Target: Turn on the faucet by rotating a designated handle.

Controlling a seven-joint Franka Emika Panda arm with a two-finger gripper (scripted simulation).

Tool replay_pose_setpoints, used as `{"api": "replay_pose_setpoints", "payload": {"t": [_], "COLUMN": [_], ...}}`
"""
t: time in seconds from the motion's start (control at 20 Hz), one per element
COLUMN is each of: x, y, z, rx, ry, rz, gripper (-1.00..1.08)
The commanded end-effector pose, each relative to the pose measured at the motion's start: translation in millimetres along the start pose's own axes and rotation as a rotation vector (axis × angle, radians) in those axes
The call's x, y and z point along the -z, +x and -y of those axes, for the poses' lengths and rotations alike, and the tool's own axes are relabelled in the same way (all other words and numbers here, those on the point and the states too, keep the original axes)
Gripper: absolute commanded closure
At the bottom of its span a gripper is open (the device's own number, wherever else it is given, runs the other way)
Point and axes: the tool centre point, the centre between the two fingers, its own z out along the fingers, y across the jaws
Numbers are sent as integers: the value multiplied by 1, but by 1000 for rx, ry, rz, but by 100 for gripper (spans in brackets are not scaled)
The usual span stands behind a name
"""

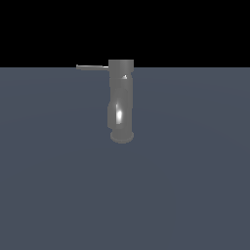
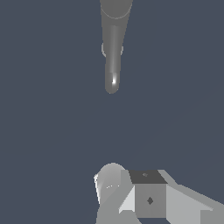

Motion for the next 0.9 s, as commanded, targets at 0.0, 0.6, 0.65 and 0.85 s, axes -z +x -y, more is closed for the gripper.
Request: {"api": "replay_pose_setpoints", "payload": {"t": [0.0, 0.6, 0.65, 0.85], "x": [0, 3, 3, 3], "y": [1, 31, 35, 56], "z": [0, 6, 6, 11], "rx": [-4, -120, -137, -217], "ry": [1, 15, 17, 26], "rz": [0, -2, -2, -2], "gripper": [108, 108, 108, 108]}}
